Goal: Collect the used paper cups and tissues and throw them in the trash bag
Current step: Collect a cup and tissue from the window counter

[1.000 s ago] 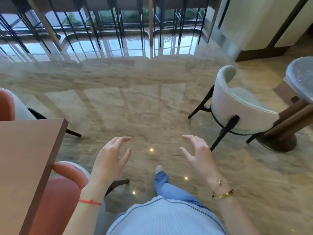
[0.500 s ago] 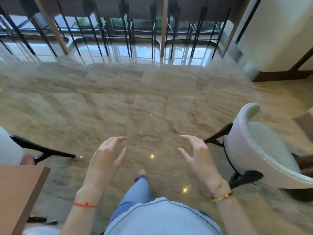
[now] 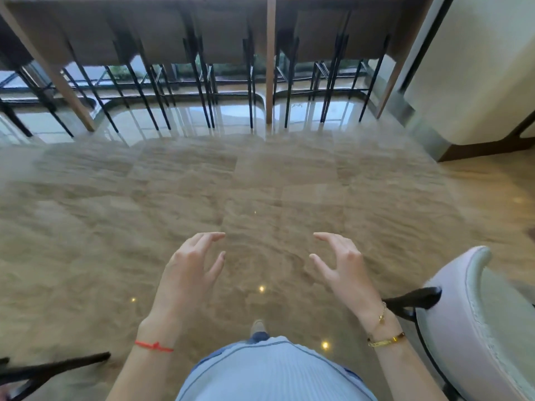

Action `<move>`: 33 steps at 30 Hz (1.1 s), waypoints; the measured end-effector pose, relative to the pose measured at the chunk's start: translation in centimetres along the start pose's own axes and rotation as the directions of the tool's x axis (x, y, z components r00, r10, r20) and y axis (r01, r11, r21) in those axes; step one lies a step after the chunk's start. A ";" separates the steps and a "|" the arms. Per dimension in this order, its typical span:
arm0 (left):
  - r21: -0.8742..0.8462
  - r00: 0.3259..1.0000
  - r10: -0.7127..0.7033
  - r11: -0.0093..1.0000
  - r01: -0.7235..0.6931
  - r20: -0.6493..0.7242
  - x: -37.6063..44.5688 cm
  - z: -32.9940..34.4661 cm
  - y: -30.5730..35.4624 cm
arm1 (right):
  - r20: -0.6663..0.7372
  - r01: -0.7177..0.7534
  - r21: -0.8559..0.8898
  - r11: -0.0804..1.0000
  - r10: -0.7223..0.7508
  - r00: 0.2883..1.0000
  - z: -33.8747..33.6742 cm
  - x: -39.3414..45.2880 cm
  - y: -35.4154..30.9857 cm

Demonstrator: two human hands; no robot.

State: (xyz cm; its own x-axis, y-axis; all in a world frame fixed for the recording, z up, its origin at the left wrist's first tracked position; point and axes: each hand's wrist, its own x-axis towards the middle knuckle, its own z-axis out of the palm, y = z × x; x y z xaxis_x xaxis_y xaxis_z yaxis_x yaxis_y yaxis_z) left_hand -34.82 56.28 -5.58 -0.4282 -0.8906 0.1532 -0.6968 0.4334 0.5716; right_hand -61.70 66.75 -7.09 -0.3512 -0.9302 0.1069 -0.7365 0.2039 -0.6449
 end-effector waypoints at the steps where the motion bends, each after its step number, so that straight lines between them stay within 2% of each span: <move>1: 0.008 1.000 0.011 1.000 -0.011 -0.001 1.8 0.0 -0.1 | -0.010 -0.004 -0.003 1.000 0.004 1.000 0.1 1.5 0.1; 6: 0.036 0.996 0.048 0.998 -0.050 0.070 12.9 1.1 -0.8 | -0.057 -0.085 -0.009 0.996 0.084 0.995 0.8 10.2 2.3; 13: 0.005 0.993 0.054 0.998 -0.055 0.101 27.1 4.7 0.1 | -0.090 -0.160 0.008 0.987 0.160 0.983 0.3 22.1 7.1; 26: -0.059 0.998 0.056 0.997 -0.054 0.032 56.6 12.5 6.3 | -0.114 -0.058 -0.075 0.995 0.049 0.992 -7.4 53.2 16.6; 33: -0.059 0.996 0.047 0.997 -0.042 0.075 68.6 16.0 7.2 | -0.075 -0.050 -0.046 0.998 0.047 0.996 -8.6 65.6 19.5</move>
State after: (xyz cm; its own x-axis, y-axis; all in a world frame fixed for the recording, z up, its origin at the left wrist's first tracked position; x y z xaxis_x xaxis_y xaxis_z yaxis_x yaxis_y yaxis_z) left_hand -78.45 0.48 -3.84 -0.5026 -0.8564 0.1185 -0.6426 0.4617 0.6114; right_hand -104.13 12.34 -6.14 -0.4278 -0.8940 0.1334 -0.7439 0.2644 -0.6138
